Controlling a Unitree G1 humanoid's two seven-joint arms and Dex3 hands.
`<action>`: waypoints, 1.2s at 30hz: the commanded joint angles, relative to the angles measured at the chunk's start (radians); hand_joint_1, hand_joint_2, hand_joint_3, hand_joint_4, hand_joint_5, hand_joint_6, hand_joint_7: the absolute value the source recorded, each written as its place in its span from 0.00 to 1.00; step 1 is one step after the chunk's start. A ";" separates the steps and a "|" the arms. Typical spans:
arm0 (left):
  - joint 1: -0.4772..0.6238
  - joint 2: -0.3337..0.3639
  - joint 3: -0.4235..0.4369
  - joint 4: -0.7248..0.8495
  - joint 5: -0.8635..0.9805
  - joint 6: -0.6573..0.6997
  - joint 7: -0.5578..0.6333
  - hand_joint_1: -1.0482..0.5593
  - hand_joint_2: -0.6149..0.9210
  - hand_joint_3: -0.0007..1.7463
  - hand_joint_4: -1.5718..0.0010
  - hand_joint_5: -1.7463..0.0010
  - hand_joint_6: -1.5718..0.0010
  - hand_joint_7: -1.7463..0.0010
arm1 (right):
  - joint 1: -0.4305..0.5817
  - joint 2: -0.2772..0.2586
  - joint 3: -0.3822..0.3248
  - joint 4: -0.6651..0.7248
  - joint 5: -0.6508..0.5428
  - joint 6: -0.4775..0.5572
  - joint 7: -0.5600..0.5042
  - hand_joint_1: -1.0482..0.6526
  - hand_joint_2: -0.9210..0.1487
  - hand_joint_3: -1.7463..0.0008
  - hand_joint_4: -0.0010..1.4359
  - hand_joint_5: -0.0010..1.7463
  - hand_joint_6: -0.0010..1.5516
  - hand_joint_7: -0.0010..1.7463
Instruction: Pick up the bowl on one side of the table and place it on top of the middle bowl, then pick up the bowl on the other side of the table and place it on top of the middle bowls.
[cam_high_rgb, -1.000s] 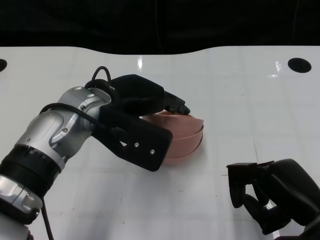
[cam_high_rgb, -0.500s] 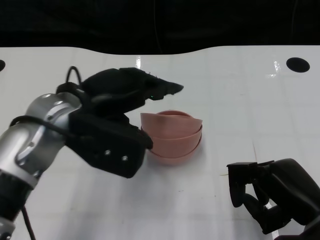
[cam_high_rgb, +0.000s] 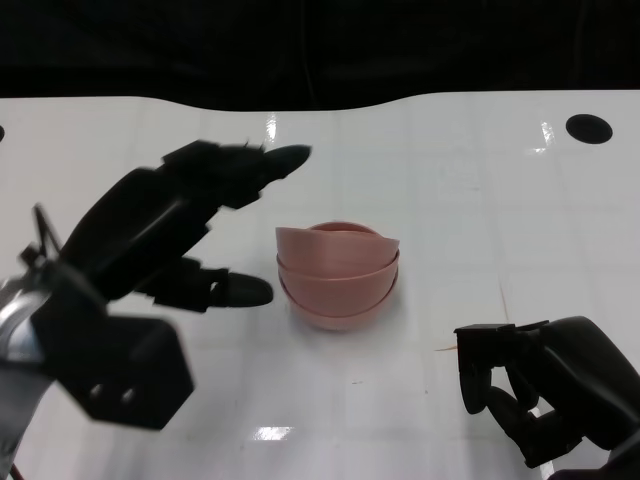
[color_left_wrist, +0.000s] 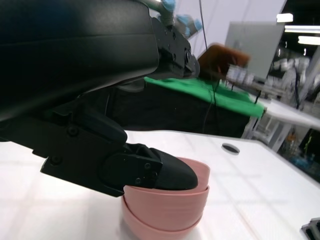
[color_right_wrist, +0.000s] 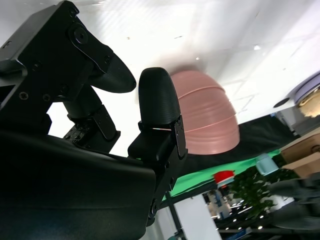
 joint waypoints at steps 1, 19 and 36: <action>0.109 -0.017 0.051 -0.029 -0.128 0.007 -0.004 0.28 1.00 0.16 0.83 0.30 0.70 0.79 | 0.004 -0.007 -0.007 -0.002 0.013 -0.003 -0.002 0.57 0.68 0.11 0.68 1.00 0.52 0.93; 0.504 -0.184 0.135 -0.359 -0.624 0.370 -0.125 0.58 0.86 0.53 0.61 0.10 0.62 0.23 | 0.000 -0.017 -0.019 0.010 0.034 -0.004 0.011 0.55 0.68 0.12 0.68 1.00 0.52 0.93; 0.467 -0.192 0.157 -0.314 -0.541 0.489 -0.141 0.50 0.73 0.62 0.48 0.00 0.55 0.03 | 0.002 -0.020 -0.029 0.002 0.041 0.007 0.021 0.56 0.67 0.12 0.67 1.00 0.52 0.93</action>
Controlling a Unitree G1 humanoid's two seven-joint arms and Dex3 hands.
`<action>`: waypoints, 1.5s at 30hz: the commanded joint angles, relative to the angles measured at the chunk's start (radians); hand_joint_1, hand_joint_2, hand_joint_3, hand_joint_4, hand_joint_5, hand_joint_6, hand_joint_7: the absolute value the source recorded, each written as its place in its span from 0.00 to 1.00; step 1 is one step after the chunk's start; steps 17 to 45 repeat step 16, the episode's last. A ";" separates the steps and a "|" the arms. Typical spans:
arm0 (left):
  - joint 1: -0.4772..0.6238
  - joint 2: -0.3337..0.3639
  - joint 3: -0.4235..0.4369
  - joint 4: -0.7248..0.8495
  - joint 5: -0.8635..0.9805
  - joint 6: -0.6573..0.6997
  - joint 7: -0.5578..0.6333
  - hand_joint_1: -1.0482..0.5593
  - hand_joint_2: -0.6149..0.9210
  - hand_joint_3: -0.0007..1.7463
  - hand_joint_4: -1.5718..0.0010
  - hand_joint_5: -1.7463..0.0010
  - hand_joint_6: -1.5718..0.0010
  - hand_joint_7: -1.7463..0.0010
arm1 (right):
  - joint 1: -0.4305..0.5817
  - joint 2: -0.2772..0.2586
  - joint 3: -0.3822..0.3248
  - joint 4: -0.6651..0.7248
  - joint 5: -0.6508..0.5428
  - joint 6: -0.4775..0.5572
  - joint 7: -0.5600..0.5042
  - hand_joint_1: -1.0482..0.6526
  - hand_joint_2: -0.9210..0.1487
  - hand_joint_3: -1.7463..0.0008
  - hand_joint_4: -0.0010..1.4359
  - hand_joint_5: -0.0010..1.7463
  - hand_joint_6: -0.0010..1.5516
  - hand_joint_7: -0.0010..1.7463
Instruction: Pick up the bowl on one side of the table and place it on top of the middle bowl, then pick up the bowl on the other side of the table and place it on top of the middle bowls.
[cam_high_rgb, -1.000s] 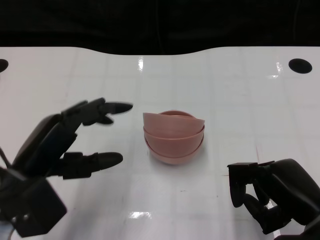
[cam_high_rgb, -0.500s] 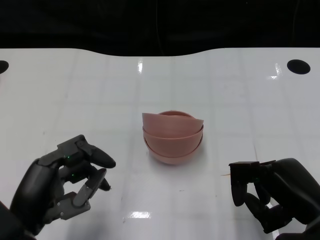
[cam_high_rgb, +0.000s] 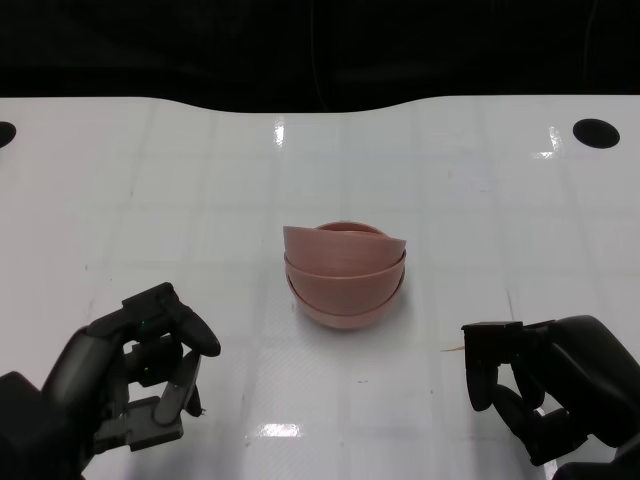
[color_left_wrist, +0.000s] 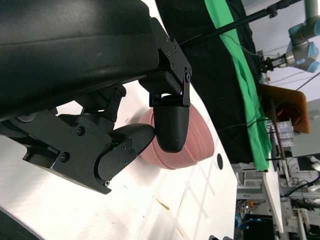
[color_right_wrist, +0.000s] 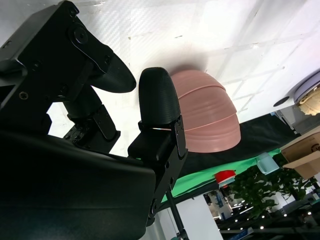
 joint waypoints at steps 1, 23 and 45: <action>-0.014 0.030 0.018 0.009 0.002 0.005 -0.031 0.50 0.73 0.63 0.48 0.00 0.55 0.02 | 0.005 -0.013 -0.014 -0.004 0.009 0.008 0.003 0.56 0.67 0.12 0.67 1.00 0.52 0.93; -0.029 0.027 0.022 0.028 0.001 -0.010 -0.059 0.51 0.69 0.69 0.47 0.00 0.54 0.03 | 0.000 -0.011 -0.013 0.005 0.013 0.016 0.002 0.56 0.66 0.12 0.68 1.00 0.52 0.93; -0.029 0.027 0.022 0.028 0.001 -0.010 -0.059 0.51 0.69 0.69 0.47 0.00 0.54 0.03 | 0.000 -0.011 -0.013 0.005 0.013 0.016 0.002 0.56 0.66 0.12 0.68 1.00 0.52 0.93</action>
